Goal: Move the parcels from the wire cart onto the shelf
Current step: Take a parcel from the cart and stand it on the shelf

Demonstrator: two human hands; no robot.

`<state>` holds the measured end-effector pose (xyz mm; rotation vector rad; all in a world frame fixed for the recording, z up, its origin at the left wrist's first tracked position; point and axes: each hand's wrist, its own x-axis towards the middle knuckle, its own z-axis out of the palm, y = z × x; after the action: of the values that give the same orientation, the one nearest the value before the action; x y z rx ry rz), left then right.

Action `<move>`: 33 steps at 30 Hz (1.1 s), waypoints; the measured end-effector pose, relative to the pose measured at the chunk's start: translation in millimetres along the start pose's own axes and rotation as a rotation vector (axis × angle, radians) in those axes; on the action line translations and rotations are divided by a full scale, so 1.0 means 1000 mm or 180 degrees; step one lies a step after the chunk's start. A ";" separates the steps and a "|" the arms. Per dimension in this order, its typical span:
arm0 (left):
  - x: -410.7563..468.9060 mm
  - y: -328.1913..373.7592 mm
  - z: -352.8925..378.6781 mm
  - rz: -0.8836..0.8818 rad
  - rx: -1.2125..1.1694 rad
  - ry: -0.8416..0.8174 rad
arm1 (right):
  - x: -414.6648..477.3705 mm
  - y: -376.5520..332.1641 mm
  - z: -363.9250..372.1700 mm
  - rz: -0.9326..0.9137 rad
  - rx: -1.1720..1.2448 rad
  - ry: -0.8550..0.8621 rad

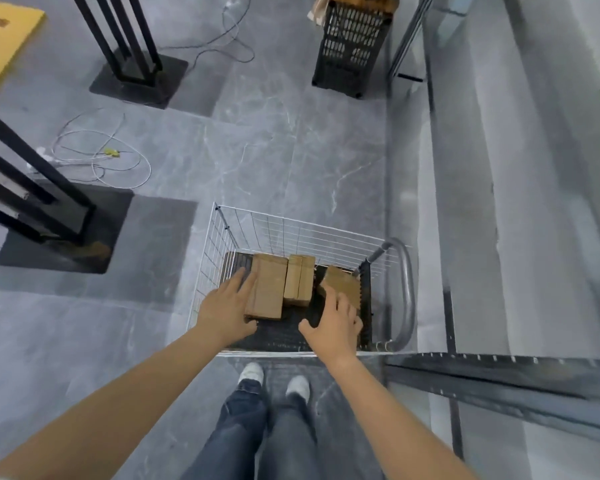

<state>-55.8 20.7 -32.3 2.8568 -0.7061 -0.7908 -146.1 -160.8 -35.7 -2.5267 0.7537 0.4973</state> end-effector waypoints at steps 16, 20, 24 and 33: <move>0.141 -0.058 0.181 -0.1392 -0.1807 -0.0737 | 0.169 0.047 0.157 0.0456 0.0299 -0.1236; 0.173 -0.069 0.224 -0.1441 -0.2019 -0.0789 | 0.212 0.053 0.204 0.0699 0.0765 -0.1620; 0.203 -0.081 0.266 -0.1647 -0.2177 -0.0935 | 0.241 0.065 0.247 0.1097 0.1179 -0.1959; 0.243 -0.095 0.344 -0.2131 -0.2358 -0.1083 | 0.265 0.099 0.313 0.1412 0.1668 -0.2386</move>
<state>-7.4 4.6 -461.3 2.2431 0.4981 -1.2866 -60.2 -184.4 -447.9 -1.5103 0.9661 1.1336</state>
